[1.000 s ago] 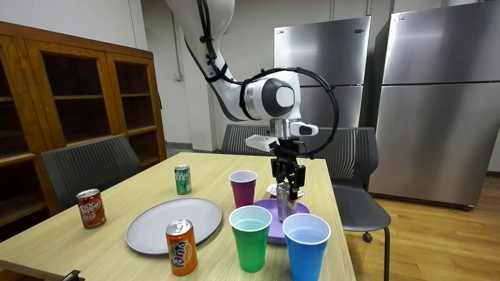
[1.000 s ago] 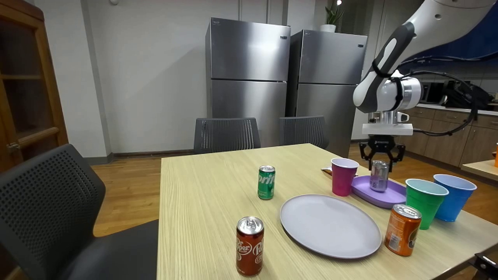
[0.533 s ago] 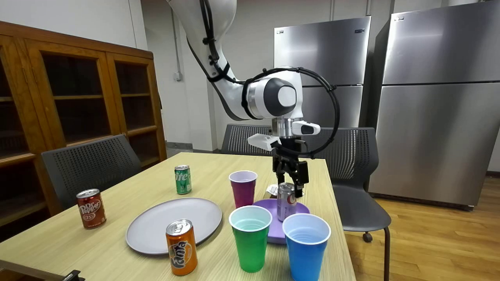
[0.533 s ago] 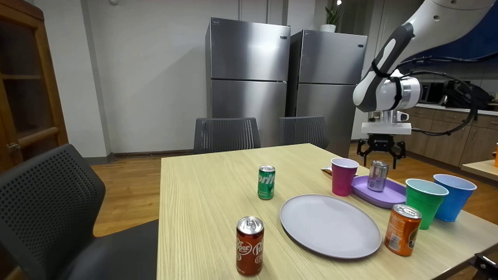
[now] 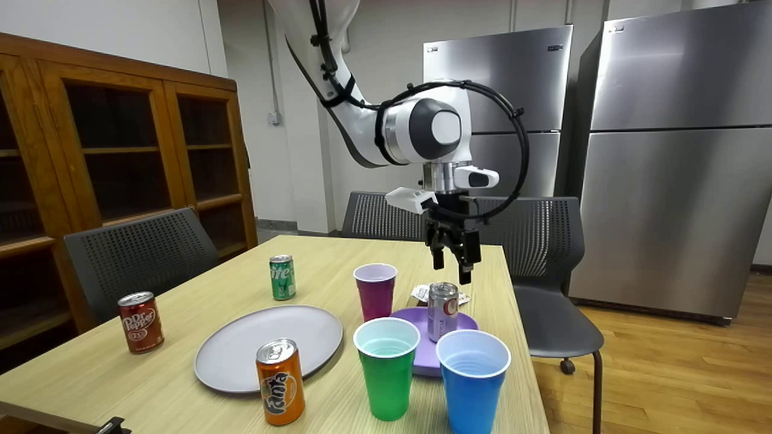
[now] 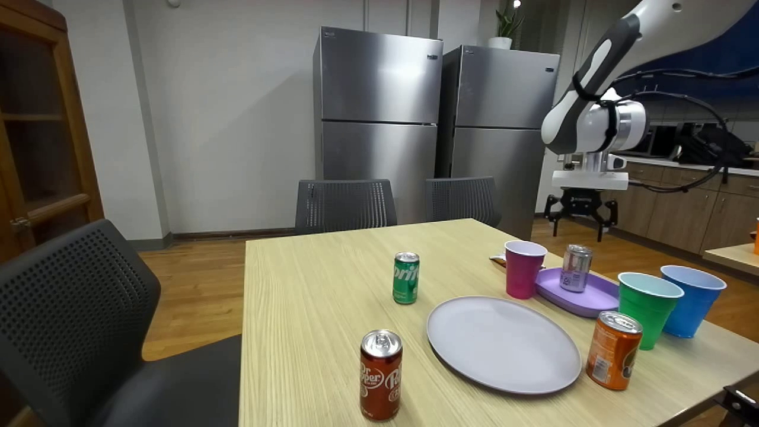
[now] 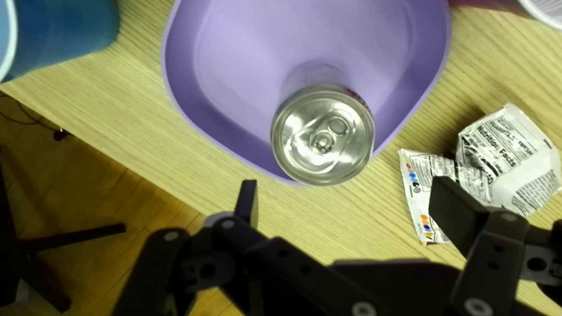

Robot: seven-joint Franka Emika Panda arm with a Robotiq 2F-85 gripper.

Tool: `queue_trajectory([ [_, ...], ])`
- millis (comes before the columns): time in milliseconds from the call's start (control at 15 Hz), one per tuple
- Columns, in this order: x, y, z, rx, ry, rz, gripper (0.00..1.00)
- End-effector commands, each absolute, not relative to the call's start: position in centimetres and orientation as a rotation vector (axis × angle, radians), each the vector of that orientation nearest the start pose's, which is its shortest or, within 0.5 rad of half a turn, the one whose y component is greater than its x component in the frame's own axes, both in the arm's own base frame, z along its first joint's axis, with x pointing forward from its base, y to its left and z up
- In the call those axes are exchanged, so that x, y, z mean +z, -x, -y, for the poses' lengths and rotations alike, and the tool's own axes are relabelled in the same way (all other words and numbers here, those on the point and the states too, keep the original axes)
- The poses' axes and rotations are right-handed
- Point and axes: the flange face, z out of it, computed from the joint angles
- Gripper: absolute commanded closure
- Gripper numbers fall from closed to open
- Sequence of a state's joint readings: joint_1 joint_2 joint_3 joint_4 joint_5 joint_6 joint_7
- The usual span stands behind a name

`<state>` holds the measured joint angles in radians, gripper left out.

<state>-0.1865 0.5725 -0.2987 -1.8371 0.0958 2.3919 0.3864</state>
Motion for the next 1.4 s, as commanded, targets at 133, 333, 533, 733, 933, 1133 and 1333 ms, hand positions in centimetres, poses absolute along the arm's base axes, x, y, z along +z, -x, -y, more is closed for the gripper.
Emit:
queue_trajectory([
  [133,28.2,-57.1,27.5,-0.103,2.876,-1.378,0.00],
  [333,29.9,-56.7,26.0,-0.120,2.866,-1.346,0.00],
  [533,30.6,-56.1,23.9,-0.104,2.858,-1.295,0.00],
  [733,30.0,-55.7,21.7,-0.072,2.857,-1.252,0.00],
  [933,28.5,-55.3,19.7,-0.020,2.853,-1.216,0.00],
  [1133,27.0,-55.0,18.4,0.024,2.859,-1.195,0.00],
  [1333,25.8,-54.6,17.8,0.034,2.875,-1.194,0.00],
])
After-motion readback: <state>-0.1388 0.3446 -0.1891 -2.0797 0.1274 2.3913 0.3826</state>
